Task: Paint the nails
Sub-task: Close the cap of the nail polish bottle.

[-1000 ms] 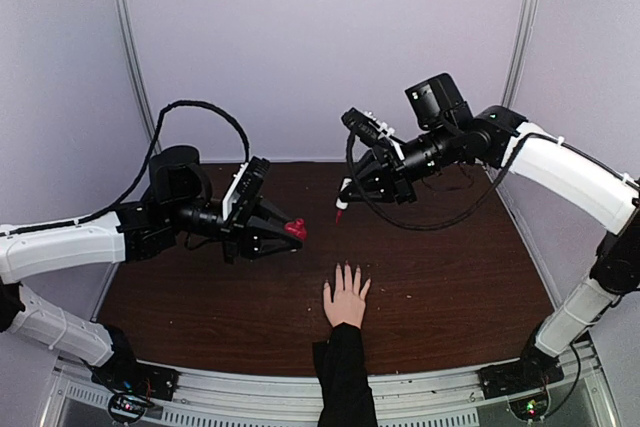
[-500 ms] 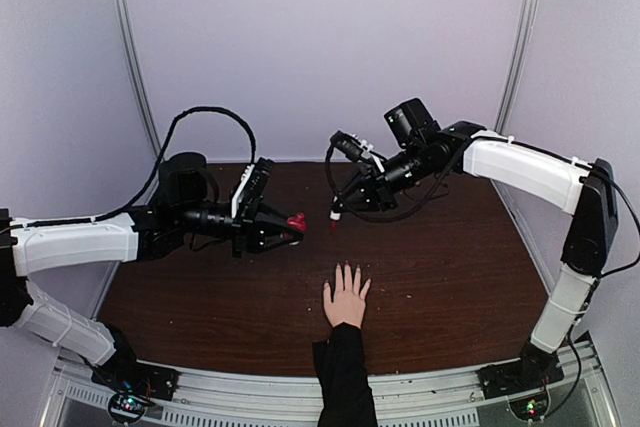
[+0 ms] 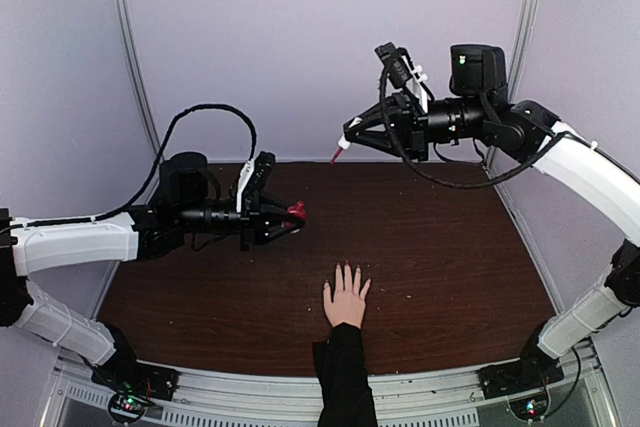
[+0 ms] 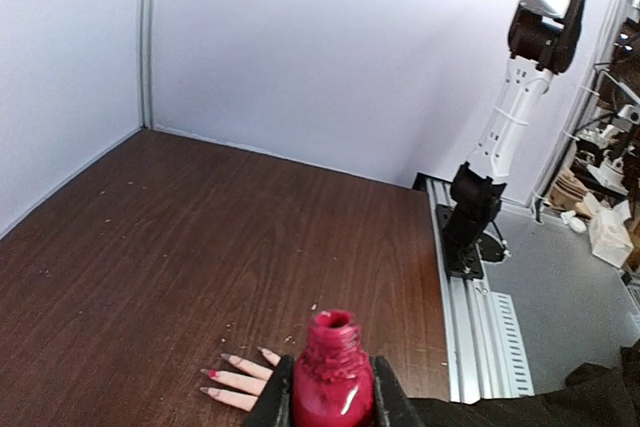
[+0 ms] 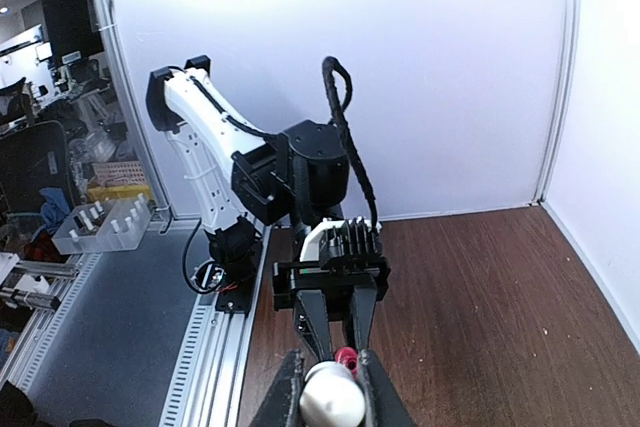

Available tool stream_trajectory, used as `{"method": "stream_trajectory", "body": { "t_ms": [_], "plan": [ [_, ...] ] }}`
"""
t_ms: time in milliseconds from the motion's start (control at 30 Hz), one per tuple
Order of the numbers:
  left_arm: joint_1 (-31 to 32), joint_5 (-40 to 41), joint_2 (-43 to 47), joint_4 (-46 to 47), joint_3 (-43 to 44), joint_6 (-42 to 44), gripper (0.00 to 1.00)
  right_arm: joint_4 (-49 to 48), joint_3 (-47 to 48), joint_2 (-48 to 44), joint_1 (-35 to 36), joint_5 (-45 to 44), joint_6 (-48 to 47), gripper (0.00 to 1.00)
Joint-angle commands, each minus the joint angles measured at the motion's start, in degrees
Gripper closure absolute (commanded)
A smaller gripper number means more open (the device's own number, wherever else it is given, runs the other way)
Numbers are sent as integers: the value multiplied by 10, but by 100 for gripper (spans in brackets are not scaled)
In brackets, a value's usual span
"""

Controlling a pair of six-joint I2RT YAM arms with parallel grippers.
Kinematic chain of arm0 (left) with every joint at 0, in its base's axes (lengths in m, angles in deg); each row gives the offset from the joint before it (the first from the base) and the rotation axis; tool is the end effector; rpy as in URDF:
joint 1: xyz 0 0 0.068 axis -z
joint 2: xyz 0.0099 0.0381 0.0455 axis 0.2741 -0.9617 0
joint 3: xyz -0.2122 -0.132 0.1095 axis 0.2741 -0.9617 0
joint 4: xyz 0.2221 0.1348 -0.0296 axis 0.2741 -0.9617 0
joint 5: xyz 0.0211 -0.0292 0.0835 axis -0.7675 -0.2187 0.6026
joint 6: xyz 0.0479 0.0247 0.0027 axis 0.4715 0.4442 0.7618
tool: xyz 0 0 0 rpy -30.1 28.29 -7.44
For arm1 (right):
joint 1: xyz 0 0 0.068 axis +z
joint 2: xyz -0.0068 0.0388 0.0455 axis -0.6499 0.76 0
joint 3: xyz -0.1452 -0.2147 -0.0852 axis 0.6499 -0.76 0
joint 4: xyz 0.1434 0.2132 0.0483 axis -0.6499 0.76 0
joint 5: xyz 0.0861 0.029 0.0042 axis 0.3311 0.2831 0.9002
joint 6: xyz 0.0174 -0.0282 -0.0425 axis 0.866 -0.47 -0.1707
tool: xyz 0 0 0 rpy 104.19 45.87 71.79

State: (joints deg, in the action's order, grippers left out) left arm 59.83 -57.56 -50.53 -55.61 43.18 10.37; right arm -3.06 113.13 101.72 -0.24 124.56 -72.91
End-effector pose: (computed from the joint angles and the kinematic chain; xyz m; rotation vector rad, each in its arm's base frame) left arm 0.1974 -0.2220 0.2895 1.0442 1.5775 -1.2879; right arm 0.2184 0.2246 0.4535 -1.3685 1.2657 1.3069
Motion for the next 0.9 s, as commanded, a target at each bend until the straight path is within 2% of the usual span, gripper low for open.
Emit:
{"method": "stream_trajectory", "body": {
  "t_ms": [0,133,333,867],
  "plan": [
    [-2,113,10,4,20,-9,100,10,22,23,16,-100,57,100],
    [0,142,10,3,25,-7,100,28,31,30,26,-134,75,100],
    [7,73,5,48,14,-1,100,28,24,40,31,-83,35,100],
    [28,68,13,37,26,25,100,65,58,79,67,-105,15,100]
  ]
}}
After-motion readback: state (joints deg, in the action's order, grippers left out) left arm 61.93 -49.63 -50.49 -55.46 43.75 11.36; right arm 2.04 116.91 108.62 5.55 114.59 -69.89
